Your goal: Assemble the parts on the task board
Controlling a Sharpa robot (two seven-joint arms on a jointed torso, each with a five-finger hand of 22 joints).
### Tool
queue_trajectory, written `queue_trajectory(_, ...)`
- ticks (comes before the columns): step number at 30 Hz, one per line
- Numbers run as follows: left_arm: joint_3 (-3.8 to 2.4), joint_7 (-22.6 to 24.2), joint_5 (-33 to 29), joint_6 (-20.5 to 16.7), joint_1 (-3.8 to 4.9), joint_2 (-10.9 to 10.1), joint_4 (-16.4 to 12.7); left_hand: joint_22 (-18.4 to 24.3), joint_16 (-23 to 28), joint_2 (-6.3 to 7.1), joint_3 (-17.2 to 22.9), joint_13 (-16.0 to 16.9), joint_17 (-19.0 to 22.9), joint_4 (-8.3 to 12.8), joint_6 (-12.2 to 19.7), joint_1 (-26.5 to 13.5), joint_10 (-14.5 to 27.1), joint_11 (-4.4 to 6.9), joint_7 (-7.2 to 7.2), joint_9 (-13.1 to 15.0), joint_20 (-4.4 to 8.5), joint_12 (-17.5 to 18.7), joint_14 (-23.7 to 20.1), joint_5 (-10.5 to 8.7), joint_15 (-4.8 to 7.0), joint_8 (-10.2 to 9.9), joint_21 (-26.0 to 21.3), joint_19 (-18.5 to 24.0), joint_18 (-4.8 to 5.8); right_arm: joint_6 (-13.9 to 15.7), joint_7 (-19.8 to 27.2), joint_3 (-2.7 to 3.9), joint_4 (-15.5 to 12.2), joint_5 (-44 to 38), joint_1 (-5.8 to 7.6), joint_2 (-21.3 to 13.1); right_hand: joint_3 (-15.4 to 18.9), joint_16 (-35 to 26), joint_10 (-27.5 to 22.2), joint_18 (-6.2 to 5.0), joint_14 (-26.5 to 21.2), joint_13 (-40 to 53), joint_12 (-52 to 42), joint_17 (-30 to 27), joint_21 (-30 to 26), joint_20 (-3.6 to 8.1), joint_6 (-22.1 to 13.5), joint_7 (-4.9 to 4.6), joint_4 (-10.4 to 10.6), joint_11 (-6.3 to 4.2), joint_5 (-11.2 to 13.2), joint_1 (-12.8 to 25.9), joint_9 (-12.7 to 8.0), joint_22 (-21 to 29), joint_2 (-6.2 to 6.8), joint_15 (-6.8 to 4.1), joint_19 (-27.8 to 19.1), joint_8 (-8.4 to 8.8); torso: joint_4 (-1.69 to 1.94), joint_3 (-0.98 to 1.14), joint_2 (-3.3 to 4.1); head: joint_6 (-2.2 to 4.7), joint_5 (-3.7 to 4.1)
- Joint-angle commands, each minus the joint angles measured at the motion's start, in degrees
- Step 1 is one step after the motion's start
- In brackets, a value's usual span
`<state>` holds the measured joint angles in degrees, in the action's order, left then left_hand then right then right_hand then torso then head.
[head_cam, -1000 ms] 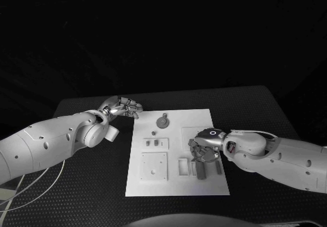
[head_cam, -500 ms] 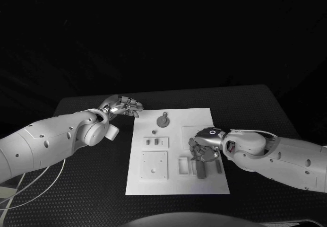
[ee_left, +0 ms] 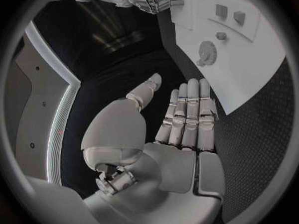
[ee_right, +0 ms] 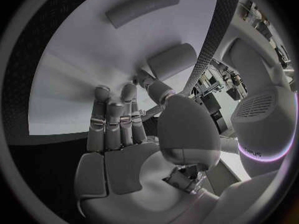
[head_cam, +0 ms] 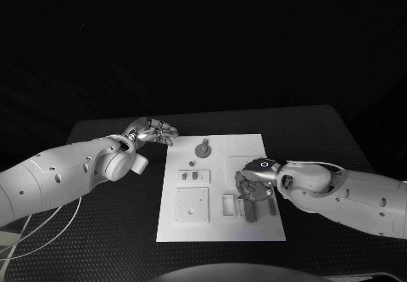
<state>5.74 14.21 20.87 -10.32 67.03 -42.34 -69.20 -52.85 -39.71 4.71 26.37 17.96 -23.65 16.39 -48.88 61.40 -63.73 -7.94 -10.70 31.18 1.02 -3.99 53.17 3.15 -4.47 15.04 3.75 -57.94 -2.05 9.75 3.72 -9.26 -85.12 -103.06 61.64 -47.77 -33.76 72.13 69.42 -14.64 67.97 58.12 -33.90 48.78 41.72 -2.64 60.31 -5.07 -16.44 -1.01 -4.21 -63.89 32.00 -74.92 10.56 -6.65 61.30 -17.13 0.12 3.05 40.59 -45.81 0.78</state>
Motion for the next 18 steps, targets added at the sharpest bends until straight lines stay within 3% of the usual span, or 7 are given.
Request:
queue_trajectory(1, -0.04, 0.29, -0.34, 0.65, 0.06, 0.12, -0.06, 0.07, 0.4, -0.03, -0.27, -0.06, -0.09, 0.0, 0.44, -0.4, 0.47, -0.11, 0.06, -0.07, -0.07, 0.0, 0.27, 0.05, -0.21, 0.24, 0.12, 0.25, -0.24, -3.9, 1.2, -0.9, 0.35, -0.3, -1.09, 0.26, 0.27, 0.48, 0.57, -0.36, -0.13, 0.08, -0.05, -0.11, -0.16, 0.08, 1.34, 0.15, 0.2, -0.21, -0.15, 0.45, 0.17, -1.23, -1.43, -0.28, -0.15, -0.54, 0.0, 0.0, 0.0, -0.02, 0.05)
queue_trajectory(11, -0.04, 0.27, -0.34, 0.76, 0.06, 0.13, 0.03, 0.11, 0.46, -0.06, -0.28, -0.08, -0.17, -0.02, 0.48, -0.41, 0.5, -0.13, 0.04, -0.09, -0.07, 0.01, 0.29, 0.05, -0.21, 0.24, 0.12, 0.25, -0.23, -2.88, 1.16, -0.9, 0.67, -0.64, -1.09, 0.45, -0.28, 1.57, 2.16, -0.36, 0.98, 0.12, -0.43, -0.24, 0.63, 0.54, 3.11, 0.91, 0.49, -0.9, -0.18, 1.59, 0.22, -1.25, -3.72, -0.78, 0.77, -0.93, 0.03, -0.01, 0.02, -0.03, 0.1)
queue_trajectory(18, -0.04, 0.2, -0.34, 0.82, 0.06, 0.14, 0.06, 0.16, 0.51, -0.08, -0.27, -0.1, -0.23, -0.01, 0.5, -0.38, 0.51, -0.13, 0.04, -0.11, -0.07, 0.01, 0.3, 0.05, -0.21, 0.26, 0.12, 0.24, -0.23, -1.37, 1.14, -0.9, 0.69, -0.76, -1.09, 0.56, -0.46, 2.19, 2.81, -0.36, 1.33, 0.08, -0.48, -0.14, 0.81, 0.64, 3.64, 1.21, 1.16, -1.19, -0.17, 2.79, 0.16, -1.18, -4.32, -1.0, 1.04, -0.93, 0.04, 0.0, 0.01, -0.06, 0.13)
